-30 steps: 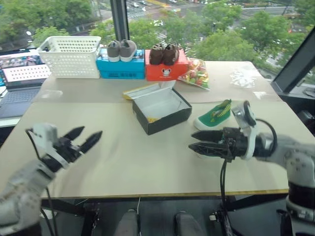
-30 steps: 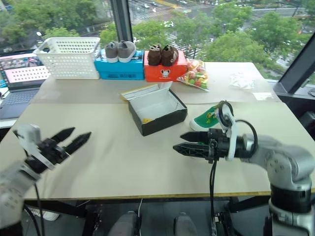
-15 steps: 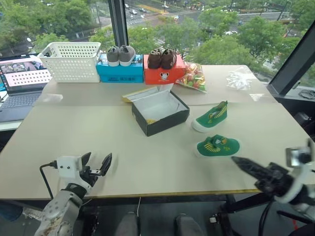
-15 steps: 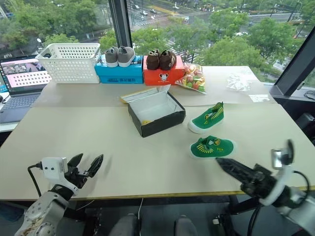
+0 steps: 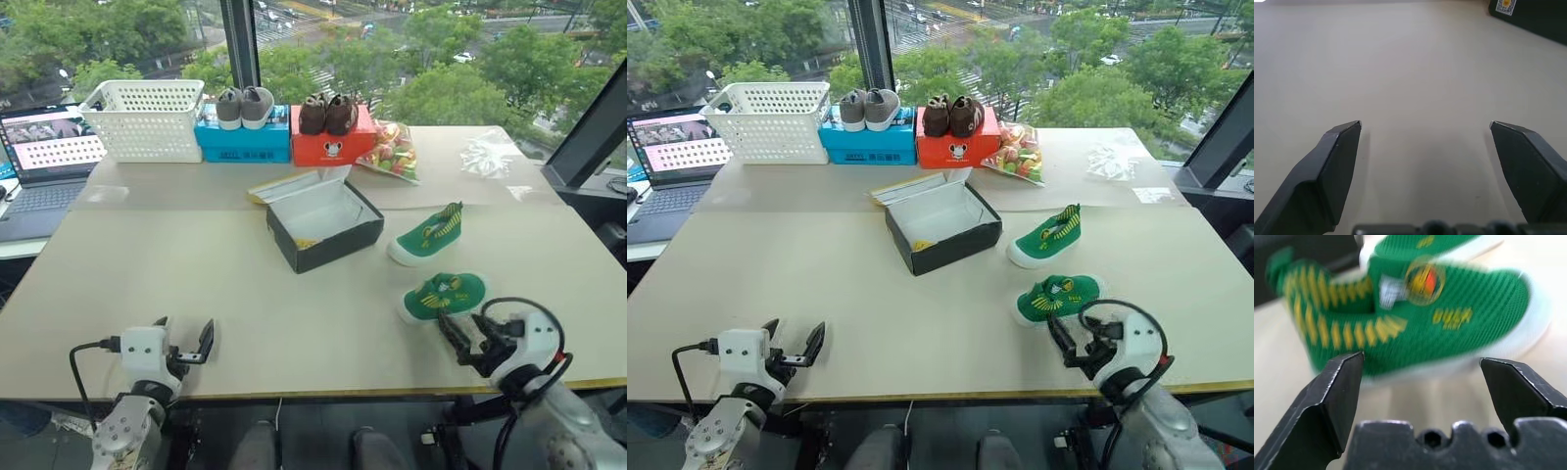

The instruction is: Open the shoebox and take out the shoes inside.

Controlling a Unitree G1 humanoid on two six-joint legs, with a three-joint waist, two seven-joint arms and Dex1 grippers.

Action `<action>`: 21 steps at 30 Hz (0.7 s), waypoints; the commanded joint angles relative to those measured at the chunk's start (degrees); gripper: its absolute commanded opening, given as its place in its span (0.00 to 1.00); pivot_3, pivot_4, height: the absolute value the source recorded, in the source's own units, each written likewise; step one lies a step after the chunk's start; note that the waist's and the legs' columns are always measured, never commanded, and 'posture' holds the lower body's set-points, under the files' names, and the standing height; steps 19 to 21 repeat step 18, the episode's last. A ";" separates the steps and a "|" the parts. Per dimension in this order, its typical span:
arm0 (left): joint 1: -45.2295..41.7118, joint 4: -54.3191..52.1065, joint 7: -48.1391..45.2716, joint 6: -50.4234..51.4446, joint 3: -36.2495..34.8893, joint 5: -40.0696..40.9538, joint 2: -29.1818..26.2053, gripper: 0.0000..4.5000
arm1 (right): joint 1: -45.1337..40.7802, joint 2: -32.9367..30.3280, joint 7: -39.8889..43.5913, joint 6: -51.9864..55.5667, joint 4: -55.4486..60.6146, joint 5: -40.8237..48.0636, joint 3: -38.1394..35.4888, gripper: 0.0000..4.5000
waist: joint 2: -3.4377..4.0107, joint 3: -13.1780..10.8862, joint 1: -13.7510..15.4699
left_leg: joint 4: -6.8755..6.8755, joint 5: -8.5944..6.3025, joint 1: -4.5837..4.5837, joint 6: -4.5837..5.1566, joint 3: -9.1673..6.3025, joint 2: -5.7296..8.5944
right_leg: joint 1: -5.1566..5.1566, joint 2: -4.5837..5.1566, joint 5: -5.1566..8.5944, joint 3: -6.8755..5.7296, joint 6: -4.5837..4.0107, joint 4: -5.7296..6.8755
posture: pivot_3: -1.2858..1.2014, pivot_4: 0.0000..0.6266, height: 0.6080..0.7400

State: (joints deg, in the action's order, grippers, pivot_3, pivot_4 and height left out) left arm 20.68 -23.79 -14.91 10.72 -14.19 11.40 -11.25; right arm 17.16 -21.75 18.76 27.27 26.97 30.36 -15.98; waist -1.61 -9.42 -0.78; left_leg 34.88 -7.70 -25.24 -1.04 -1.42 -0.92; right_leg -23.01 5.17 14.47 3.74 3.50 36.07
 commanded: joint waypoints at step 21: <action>1.93 2.29 1.92 -5.85 4.86 -1.09 4.45 1.00 | 6.05 5.72 3.42 -22.97 -4.57 -13.82 5.50 1.00 | 0.24 0.20 0.11 | 0.05 -0.06 0.05 -0.10 0.09 -0.02 | -0.13 0.14 0.06 -0.01 0.08 -0.08 | 0.52 0.24 1.00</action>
